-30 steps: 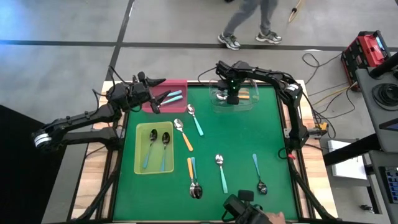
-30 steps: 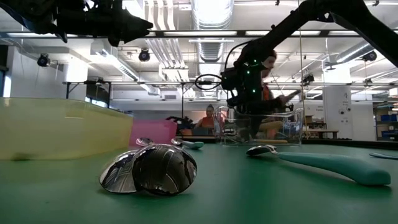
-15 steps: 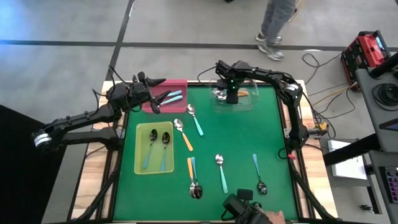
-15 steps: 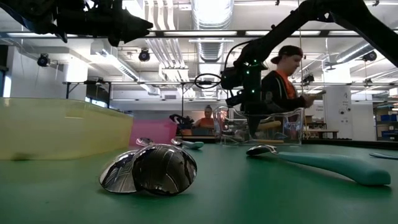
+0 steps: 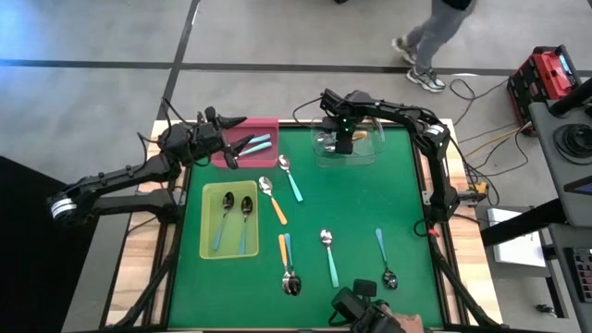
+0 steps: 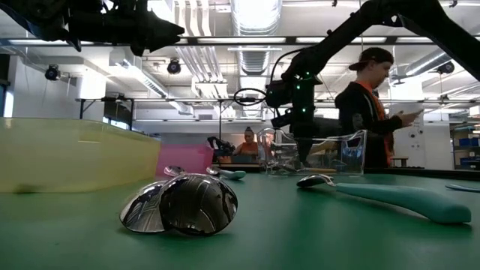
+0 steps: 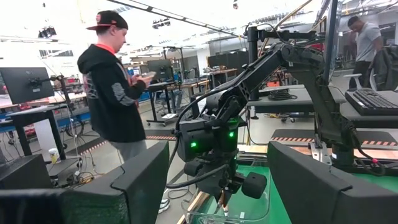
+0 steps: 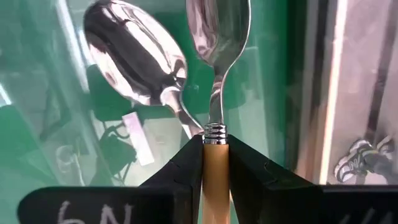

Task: Sort silverware by color (type)
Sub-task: Put the yellow spoon into the transparent bin, then put the light blue spoon into the red bin

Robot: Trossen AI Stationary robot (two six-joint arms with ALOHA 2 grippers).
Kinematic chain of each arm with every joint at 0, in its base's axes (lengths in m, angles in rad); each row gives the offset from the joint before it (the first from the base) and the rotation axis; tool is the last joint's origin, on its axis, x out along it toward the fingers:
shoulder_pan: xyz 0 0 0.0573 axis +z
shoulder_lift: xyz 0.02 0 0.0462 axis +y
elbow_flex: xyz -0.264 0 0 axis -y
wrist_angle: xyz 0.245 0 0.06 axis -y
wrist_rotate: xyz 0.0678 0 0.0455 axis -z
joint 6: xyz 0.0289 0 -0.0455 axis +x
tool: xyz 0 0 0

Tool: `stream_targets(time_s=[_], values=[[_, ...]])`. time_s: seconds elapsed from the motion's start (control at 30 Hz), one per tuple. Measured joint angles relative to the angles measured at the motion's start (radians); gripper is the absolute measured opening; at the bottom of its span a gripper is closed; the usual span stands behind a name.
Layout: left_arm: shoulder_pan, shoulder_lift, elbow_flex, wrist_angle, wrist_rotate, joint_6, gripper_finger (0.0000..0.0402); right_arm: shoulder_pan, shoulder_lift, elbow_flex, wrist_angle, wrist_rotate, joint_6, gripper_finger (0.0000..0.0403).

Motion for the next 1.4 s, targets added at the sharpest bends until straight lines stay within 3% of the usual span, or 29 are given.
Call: stream_targets(time_s=[0.47, 0.6, 0.83, 1.4], values=[[0.0, 0.0, 0.0, 0.0, 0.0, 0.0, 0.0255, 0.0, 0.0, 0.013, -0.007, 0.024, 0.035, 0.0105], [0.0, 0.0, 0.0, -0.012, 0.0, 0.0, 0.0255, 0.0, -0.002, 0.038, -0.017, 0.079, 0.042, 0.0106], [-0.001, 0.0, 0.0, -0.043, 0.002, -0.01, 0.0255, 0.015, -0.019, 0.111, -0.079, 0.08, 0.134, 0.0093], [-0.076, -0.008, 0.0, -0.048, 0.09, -0.092, 0.0255, 0.231, -0.067, 0.339, -0.372, 0.078, 0.628, 0.0051]])
